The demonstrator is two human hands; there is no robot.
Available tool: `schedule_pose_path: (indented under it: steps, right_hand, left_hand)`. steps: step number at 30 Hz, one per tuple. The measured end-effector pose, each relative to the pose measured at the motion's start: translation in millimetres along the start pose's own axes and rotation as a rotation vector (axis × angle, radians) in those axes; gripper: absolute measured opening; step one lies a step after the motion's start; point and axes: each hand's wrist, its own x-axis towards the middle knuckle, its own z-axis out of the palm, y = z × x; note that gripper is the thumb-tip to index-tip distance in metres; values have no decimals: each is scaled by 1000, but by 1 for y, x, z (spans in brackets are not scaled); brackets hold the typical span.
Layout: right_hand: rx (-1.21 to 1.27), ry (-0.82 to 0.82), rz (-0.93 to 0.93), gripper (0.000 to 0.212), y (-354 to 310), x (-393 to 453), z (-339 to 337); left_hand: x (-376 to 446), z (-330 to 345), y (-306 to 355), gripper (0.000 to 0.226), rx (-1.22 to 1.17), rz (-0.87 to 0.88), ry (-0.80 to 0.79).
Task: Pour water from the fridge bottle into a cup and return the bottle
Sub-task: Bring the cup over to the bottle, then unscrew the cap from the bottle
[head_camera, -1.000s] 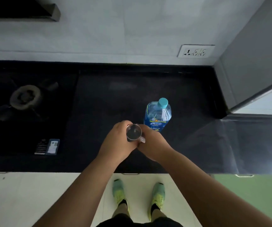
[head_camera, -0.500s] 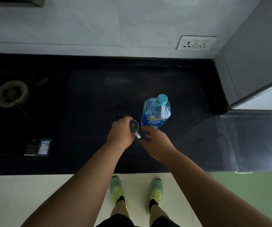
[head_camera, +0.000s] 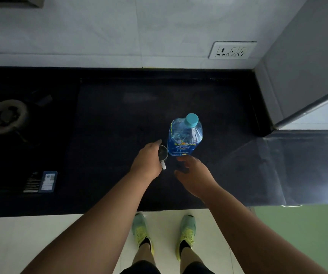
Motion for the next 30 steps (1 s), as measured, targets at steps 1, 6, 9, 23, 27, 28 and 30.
schedule_pose_path:
  steps: [1, 6, 9, 23, 27, 28, 30]
  right_hand:
    - [4, 5, 5, 53, 2, -1, -3]
    - [25, 95, 34, 53, 8, -8, -28]
    - [56, 196, 40, 51, 3, -13, -46]
    - [87, 292, -187, 64, -41, -36, -106]
    - [88, 455, -224, 55, -60, -62, -146]
    - [90, 501, -240, 53, -67, -73, -156]
    - [73, 594, -275, 48, -84, -96, -181]
  left_hand:
    - [-2, -1, 2, 97, -22, 2, -10]
    - [-10, -24, 14, 119, -137, 101, 49]
    - [-12, -38, 27, 116, -150, 199, 67]
    - [-5, -37, 82, 70, -314, 223, 107]
    - [-34, -65, 112, 81, -373, 360, 269]
    - [-44, -74, 120, 81, -384, 400, 299]
    - [-66, -98, 137, 80, -397, 478, 348]
